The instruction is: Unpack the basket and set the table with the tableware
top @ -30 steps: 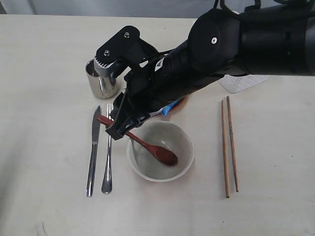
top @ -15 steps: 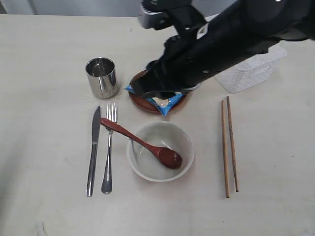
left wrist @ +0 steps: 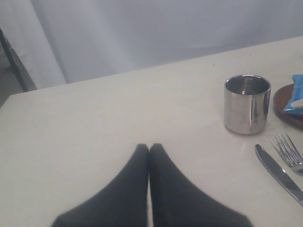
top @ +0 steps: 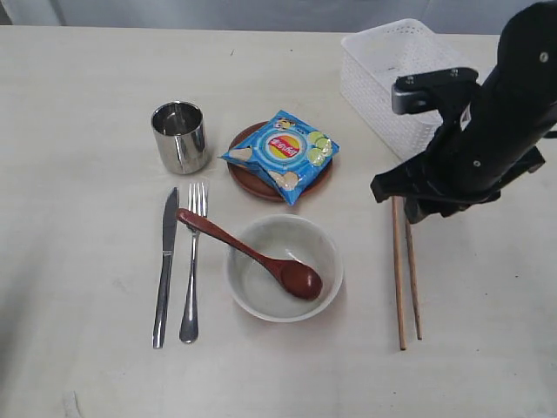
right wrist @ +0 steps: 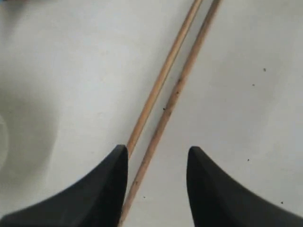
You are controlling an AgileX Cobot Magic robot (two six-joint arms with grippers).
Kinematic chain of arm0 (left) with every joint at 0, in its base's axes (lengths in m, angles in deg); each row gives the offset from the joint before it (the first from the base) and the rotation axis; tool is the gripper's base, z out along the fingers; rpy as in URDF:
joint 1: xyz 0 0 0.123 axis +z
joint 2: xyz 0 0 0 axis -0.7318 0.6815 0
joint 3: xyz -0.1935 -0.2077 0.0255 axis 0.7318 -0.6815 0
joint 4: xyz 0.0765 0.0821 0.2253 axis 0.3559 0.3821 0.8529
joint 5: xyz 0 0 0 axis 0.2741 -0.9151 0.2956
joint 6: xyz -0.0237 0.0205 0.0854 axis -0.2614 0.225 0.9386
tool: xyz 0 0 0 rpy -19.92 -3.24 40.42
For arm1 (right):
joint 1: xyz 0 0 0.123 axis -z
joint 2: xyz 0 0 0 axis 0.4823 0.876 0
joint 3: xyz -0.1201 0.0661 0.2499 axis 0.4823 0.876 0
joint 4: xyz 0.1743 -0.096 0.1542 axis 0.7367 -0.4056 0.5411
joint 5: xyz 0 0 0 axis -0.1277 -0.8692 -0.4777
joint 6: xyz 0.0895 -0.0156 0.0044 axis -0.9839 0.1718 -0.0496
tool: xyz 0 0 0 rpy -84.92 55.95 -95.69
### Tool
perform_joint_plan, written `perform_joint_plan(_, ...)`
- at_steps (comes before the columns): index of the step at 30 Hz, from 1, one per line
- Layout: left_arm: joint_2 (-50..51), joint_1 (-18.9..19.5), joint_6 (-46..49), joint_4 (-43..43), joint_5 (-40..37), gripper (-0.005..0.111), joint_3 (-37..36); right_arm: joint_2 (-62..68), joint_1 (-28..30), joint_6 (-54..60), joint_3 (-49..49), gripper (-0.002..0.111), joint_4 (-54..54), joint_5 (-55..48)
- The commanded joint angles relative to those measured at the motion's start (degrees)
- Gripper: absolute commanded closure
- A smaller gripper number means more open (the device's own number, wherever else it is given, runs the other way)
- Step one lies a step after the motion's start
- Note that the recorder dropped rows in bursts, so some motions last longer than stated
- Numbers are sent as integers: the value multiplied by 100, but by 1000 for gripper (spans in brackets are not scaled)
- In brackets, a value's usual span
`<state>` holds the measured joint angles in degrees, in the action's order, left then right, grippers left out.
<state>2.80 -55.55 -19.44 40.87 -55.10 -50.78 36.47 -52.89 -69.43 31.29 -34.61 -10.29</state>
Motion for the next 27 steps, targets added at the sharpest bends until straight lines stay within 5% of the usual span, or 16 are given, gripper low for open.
perform_joint_plan(1, -15, 31, -20, -70, 45, 107, -10, 483, 63, -78, 150, 68, -62, 375)
perform_joint_plan(16, -15, 31, -20, -70, 45, 107, -10, 1615, 63, -132, 139, 69, -187, 765)
perform_joint_plan(22, -15, 31, -20, -57, 45, 107, -10, 1615, 63, -318, 139, 107, -535, 694)
perform_joint_plan(27, -15, 31, -20, -57, 45, 107, -10, 1615, 63, -705, 139, 109, -1082, 442)
